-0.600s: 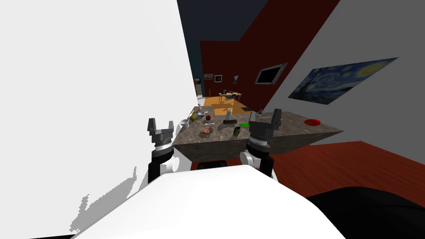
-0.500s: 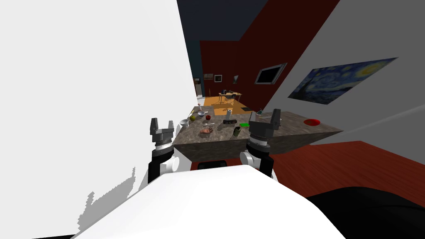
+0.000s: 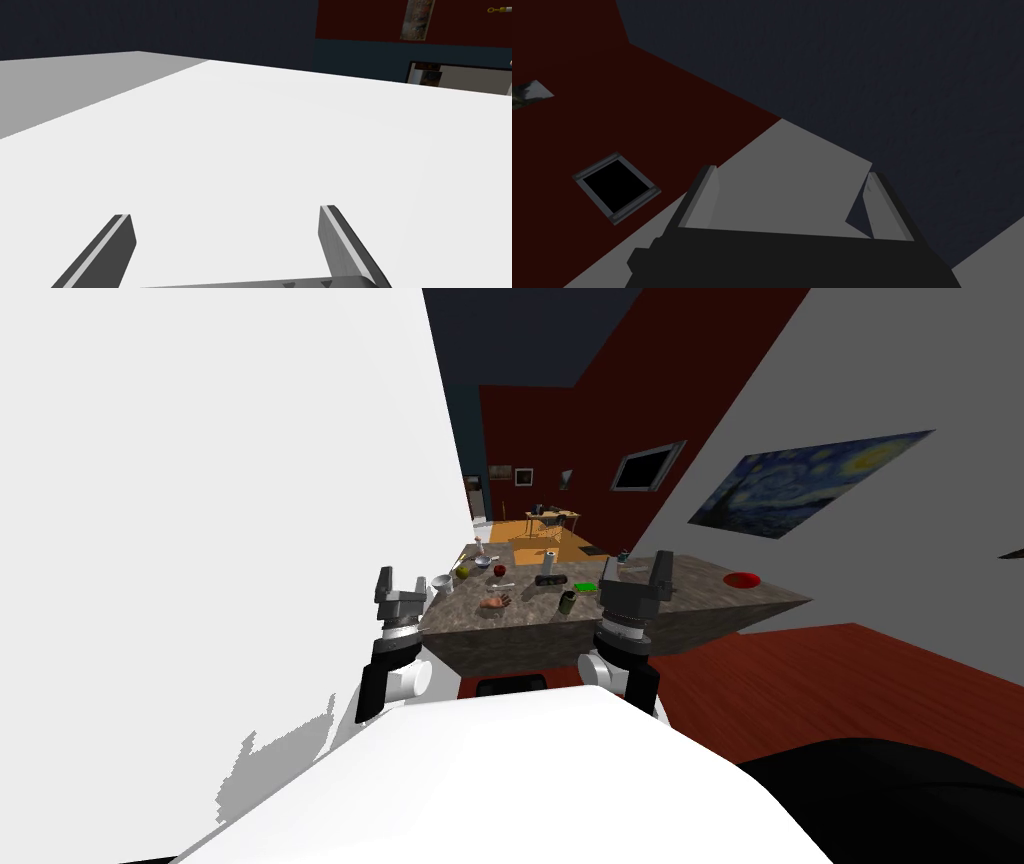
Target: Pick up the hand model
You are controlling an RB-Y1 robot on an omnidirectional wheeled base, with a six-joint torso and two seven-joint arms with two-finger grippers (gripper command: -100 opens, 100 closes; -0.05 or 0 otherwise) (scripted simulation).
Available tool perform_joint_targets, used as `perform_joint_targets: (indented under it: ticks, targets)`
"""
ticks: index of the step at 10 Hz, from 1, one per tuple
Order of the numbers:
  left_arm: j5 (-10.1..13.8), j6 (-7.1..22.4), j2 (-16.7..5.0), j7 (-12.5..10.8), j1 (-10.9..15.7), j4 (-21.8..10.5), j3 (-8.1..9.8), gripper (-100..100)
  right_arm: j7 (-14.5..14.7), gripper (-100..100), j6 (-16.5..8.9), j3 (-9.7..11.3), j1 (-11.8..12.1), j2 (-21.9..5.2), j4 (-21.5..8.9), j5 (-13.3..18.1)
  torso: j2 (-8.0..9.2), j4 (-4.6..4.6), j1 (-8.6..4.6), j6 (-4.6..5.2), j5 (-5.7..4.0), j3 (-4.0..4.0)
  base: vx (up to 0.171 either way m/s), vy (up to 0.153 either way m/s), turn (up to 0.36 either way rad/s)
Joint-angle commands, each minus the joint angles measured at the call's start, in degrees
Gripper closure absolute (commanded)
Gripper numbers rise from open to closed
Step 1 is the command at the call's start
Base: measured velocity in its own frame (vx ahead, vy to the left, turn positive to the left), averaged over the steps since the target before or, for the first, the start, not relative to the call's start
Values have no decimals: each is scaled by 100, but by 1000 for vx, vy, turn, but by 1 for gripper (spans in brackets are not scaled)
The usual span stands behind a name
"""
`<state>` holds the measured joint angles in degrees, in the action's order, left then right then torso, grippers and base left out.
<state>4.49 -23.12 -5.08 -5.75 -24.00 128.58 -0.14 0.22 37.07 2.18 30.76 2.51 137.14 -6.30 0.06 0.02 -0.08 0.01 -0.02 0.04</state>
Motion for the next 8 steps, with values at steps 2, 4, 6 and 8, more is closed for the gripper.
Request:
perform_joint_targets:
  ticks: [2,4,6,8]
  targets:
    - [75,401,-72,-107,107,-5,-22,-100,0,0,0,0,0,0,0,0,-6,-2,5,-1,1,-4,2,-6,-17]
    - [124,682,-109,-175,194,-11,-29,-100,0,0,0,0,0,0,0,0,-9,-2,3,0,1,-5,1,-10,-29]
    - [172,960,-142,-245,284,-17,-35,-100,0,0,0,0,0,0,0,0,-9,-2,5,-1,1,-5,1,-4,-11]
    - [219,1254,-172,-317,377,-26,-40,-100,0,0,0,0,0,0,0,0,-9,-2,3,0,1,-5,2,-13,-37]
